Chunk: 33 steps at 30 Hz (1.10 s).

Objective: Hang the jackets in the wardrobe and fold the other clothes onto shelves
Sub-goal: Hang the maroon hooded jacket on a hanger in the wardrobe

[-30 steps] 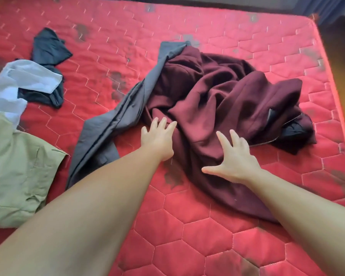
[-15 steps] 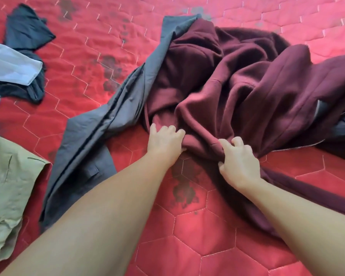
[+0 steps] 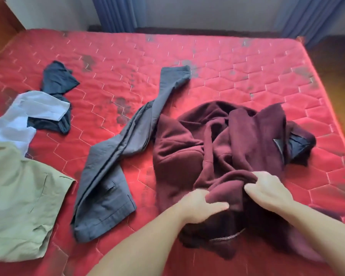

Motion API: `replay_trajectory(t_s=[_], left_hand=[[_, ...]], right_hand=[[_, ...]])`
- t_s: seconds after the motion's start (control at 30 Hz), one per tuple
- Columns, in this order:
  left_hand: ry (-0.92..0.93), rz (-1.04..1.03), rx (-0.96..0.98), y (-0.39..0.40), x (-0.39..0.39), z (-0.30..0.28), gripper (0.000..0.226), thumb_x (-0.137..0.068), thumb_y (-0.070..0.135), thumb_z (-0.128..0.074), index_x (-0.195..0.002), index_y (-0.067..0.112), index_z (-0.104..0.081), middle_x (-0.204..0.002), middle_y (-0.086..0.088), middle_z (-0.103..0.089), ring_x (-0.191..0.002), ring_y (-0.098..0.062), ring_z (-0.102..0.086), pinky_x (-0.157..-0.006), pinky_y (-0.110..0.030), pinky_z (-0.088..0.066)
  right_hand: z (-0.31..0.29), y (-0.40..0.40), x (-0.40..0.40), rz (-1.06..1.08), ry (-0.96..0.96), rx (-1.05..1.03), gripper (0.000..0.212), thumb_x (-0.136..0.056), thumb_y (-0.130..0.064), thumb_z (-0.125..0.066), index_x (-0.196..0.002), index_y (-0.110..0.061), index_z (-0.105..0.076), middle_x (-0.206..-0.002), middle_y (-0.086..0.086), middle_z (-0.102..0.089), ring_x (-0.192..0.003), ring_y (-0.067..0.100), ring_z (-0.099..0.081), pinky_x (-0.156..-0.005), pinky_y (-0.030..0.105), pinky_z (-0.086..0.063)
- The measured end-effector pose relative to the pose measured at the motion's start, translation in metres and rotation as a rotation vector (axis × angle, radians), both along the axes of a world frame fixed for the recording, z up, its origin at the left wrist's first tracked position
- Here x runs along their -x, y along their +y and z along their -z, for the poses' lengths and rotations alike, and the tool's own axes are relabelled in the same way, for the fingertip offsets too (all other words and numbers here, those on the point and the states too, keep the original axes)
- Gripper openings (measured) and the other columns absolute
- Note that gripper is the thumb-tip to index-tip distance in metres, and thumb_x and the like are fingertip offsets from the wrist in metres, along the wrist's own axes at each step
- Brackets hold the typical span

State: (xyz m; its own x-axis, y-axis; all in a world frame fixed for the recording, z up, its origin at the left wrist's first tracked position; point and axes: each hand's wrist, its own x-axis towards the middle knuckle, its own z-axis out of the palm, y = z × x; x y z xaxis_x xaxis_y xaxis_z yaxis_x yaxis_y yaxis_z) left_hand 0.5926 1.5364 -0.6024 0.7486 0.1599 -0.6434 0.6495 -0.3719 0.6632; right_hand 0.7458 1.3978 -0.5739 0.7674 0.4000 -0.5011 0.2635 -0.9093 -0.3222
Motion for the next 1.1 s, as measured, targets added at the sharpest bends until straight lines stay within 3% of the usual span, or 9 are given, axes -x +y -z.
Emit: replay_trajectory(t_s=[0.17, 0.3, 0.47, 0.6, 0.73, 0.8, 0.93, 1.0, 1.1], left_hand=[[-0.133, 0.012, -0.117, 0.012, -0.014, -0.106, 0.083, -0.061, 0.049, -0.083, -0.133, 0.026, -0.049, -0.127, 0.007, -0.059, -0.114, -0.014, -0.056, -0.095, -0.029, -0.045], [-0.441, -0.228, -0.388, 0.018, -0.010, -0.185, 0.046, -0.064, 0.044, -0.066, -0.108, 0.035, -0.058, -0.097, 0.003, -0.070, -0.095, -0.024, -0.065, -0.082, -0.033, -0.050], [-0.762, -0.478, -0.383, 0.020, 0.004, -0.273, 0.035, -0.069, 0.050, -0.062, -0.098, 0.031, -0.064, -0.083, 0.007, -0.071, -0.082, -0.016, -0.066, -0.078, -0.036, -0.052], [-0.947, -0.477, -0.256, 0.020, 0.017, -0.327, 0.054, -0.075, 0.060, -0.062, -0.124, 0.041, -0.051, -0.109, 0.013, -0.067, -0.101, -0.010, -0.064, -0.093, -0.040, -0.052], [-1.082, -0.133, -0.286, 0.010, 0.030, -0.373, 0.097, -0.066, 0.055, -0.076, -0.148, 0.033, -0.028, -0.128, 0.018, -0.058, -0.118, 0.002, -0.054, -0.100, -0.016, -0.042], [-1.079, -0.012, -0.356, 0.004, 0.025, -0.393, 0.093, -0.063, 0.051, -0.082, -0.142, 0.032, -0.035, -0.116, 0.015, -0.064, -0.106, -0.002, -0.060, -0.090, -0.018, -0.047], [-1.044, -0.107, -0.398, -0.019, 0.007, -0.434, 0.024, -0.075, 0.019, -0.069, -0.098, 0.022, -0.062, -0.088, 0.000, -0.072, -0.085, -0.025, -0.067, -0.073, -0.037, -0.052], [-1.071, -0.169, -0.280, -0.021, 0.000, -0.463, 0.005, -0.075, 0.017, -0.064, -0.078, 0.020, -0.061, -0.078, -0.003, -0.071, -0.076, -0.022, -0.064, -0.065, -0.037, -0.049], [-1.124, -0.206, -0.034, -0.023, 0.001, -0.520, 0.016, -0.073, 0.028, -0.065, -0.070, 0.012, -0.066, -0.068, -0.005, -0.068, -0.066, -0.012, -0.055, -0.063, -0.040, -0.053]], right_hand=[[-0.117, 0.005, -0.015, 0.129, -0.054, -0.285, 0.018, -0.065, -0.030, -0.049, -0.062, -0.014, -0.058, -0.065, 0.003, -0.061, -0.069, 0.027, -0.056, -0.059, 0.032, -0.040], [-0.216, 0.009, -0.012, 0.241, -0.035, -0.521, 0.010, -0.072, -0.016, -0.054, -0.062, -0.013, -0.055, -0.059, 0.001, -0.050, -0.058, 0.021, -0.045, -0.052, 0.029, -0.032], [-0.326, 0.010, 0.002, 0.322, -0.032, -0.731, 0.008, -0.060, -0.018, -0.054, -0.064, -0.013, -0.059, -0.062, 0.002, -0.054, -0.060, 0.022, -0.048, -0.055, 0.027, -0.037], [-0.416, -0.006, 0.015, 0.444, 0.008, -0.993, 0.009, -0.062, -0.012, -0.054, -0.065, -0.013, -0.063, -0.061, 0.001, -0.058, -0.063, 0.020, -0.053, -0.060, 0.030, -0.041], [-0.503, -0.036, 0.035, 0.500, 0.003, -1.155, 0.006, -0.057, -0.016, -0.054, -0.059, -0.015, -0.060, -0.051, 0.000, -0.057, -0.056, 0.019, -0.055, -0.056, 0.027, -0.043], [-0.536, -0.053, 0.050, 0.464, -0.007, -1.201, 0.011, -0.069, -0.016, -0.049, -0.063, -0.014, -0.058, -0.053, 0.001, -0.057, -0.055, 0.018, -0.055, -0.056, 0.025, -0.044], [-0.586, -0.092, 0.077, 0.439, -0.076, -1.308, 0.024, -0.084, -0.008, -0.037, -0.065, -0.013, -0.051, -0.053, -0.001, -0.054, -0.052, 0.013, -0.055, -0.054, 0.018, -0.046], [-0.598, -0.117, 0.093, 0.474, -0.127, -1.264, 0.016, -0.077, -0.008, -0.042, -0.067, -0.016, -0.051, -0.057, 0.000, -0.051, -0.054, 0.014, -0.054, -0.056, 0.021, -0.047], [-0.588, -0.158, 0.112, 0.579, -0.125, -1.135, 0.022, -0.053, -0.012, -0.059, -0.073, -0.017, -0.050, -0.069, 0.007, -0.045, -0.064, 0.025, -0.048, -0.061, 0.031, -0.042]])
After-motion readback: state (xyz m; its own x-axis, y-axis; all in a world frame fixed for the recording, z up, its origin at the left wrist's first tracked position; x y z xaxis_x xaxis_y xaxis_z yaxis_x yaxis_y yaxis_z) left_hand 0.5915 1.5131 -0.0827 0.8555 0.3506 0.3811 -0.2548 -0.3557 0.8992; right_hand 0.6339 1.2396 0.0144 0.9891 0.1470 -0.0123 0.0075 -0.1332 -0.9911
